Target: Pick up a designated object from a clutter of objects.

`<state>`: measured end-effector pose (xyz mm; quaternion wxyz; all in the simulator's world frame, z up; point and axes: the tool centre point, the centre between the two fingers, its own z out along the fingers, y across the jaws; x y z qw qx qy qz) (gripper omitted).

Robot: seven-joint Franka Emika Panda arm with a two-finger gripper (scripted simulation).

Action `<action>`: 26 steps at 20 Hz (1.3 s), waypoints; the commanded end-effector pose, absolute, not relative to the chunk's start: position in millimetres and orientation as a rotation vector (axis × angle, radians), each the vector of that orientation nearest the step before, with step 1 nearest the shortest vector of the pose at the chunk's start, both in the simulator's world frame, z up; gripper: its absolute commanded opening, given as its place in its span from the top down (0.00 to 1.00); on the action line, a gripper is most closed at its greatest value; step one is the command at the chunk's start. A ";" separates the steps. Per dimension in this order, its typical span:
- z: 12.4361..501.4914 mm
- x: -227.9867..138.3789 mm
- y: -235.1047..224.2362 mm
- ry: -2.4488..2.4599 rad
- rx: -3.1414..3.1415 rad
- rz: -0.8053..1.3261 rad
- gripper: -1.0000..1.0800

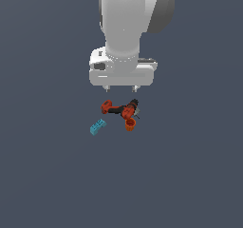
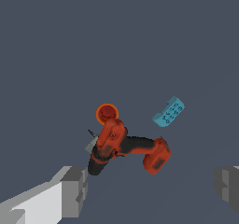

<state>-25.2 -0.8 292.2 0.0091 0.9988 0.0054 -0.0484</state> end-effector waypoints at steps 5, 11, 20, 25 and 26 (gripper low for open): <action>297.6 -24.0 1.8 0.019 3.118 -0.137 0.04; 310.1 -21.3 8.1 0.023 3.113 -0.101 0.04; 302.3 -19.2 4.6 -0.009 3.117 -0.100 0.04; 282.6 -13.7 -4.4 -0.097 3.124 -0.093 0.04; 277.3 -12.4 -7.0 -0.122 3.126 -0.091 0.04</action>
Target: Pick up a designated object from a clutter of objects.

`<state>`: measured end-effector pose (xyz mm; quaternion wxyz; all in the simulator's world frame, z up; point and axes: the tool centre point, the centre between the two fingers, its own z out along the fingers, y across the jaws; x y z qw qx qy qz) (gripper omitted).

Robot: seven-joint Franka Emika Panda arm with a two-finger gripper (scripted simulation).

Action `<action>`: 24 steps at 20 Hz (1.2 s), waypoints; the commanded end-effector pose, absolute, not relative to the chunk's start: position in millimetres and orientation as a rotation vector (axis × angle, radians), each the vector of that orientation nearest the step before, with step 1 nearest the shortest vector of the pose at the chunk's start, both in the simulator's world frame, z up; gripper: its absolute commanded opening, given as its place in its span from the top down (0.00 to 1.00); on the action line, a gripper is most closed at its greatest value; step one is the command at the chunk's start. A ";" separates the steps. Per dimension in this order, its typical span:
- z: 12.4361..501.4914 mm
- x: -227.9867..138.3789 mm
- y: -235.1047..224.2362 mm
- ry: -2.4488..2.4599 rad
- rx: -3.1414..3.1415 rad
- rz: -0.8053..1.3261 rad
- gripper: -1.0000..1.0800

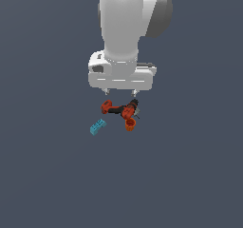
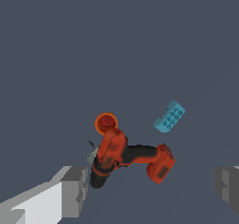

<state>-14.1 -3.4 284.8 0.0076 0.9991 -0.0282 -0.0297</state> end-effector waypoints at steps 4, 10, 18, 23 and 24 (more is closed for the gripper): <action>251.0 -7.0 -19.9 -0.243 3.128 -0.081 0.04; 197.1 -2.1 -48.5 -0.499 3.112 -0.061 0.04; 125.1 -8.9 -91.4 -0.852 3.036 -0.029 0.04; 95.4 -16.7 -110.6 -1.001 2.985 -0.013 0.04; 90.9 -18.2 -113.6 -1.023 2.976 -0.011 0.04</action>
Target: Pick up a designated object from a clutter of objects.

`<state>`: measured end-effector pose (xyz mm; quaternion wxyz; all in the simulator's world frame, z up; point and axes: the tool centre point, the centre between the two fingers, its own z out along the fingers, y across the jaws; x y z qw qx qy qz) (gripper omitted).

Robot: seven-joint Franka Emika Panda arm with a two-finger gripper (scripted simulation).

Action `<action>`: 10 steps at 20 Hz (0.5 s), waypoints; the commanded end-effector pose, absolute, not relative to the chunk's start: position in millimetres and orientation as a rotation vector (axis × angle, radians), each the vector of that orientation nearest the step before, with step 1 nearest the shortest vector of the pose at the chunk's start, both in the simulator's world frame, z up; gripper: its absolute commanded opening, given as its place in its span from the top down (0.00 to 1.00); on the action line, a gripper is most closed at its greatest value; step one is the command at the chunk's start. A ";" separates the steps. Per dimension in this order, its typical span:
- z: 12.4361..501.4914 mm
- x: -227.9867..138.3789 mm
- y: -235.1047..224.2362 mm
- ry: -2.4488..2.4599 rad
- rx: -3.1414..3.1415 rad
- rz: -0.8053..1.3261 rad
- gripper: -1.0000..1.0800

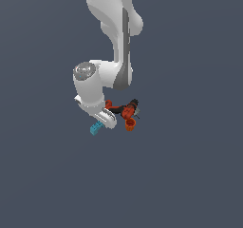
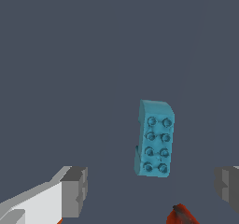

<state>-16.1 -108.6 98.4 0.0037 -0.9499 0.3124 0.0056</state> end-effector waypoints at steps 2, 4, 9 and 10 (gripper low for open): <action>83.5 -20.8 -118.6 1.058 -2.954 0.007 0.04; 78.0 -22.8 -122.3 1.086 -2.946 0.003 0.04; 72.3 -25.1 -126.2 1.116 -2.937 0.000 0.04; 73.2 -24.9 -125.5 1.110 -2.939 0.003 0.04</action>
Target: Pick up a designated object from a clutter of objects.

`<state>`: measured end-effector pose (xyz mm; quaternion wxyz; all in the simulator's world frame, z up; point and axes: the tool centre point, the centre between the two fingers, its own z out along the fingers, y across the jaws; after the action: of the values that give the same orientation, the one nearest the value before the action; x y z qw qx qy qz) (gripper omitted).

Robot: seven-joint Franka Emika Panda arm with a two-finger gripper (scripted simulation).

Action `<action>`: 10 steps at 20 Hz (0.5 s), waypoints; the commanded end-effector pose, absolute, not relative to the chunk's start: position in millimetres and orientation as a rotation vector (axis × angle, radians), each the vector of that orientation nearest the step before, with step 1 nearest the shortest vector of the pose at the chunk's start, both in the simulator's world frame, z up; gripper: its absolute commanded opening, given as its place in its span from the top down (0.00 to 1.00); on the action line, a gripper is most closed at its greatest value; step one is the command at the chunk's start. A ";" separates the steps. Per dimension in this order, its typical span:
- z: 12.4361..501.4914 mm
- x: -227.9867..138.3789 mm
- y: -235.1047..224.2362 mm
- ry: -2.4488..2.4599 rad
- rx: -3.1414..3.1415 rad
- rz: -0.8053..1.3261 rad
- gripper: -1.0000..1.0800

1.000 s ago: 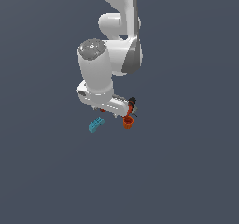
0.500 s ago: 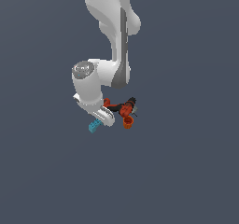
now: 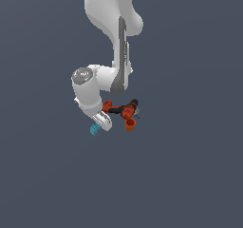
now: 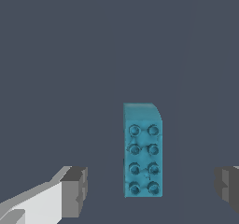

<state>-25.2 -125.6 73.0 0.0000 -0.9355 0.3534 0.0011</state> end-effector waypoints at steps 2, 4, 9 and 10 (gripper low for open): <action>72.0 -25.0 -125.5 1.110 -2.939 0.003 0.04; 68.4 -25.1 -125.5 1.111 -2.939 0.002 0.04; 49.4 -25.9 -125.7 1.113 -2.938 0.001 0.04; 44.1 -26.1 -125.8 1.114 -2.937 0.001 0.04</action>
<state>-25.5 -125.7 51.6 0.0001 -0.9351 0.3543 0.0001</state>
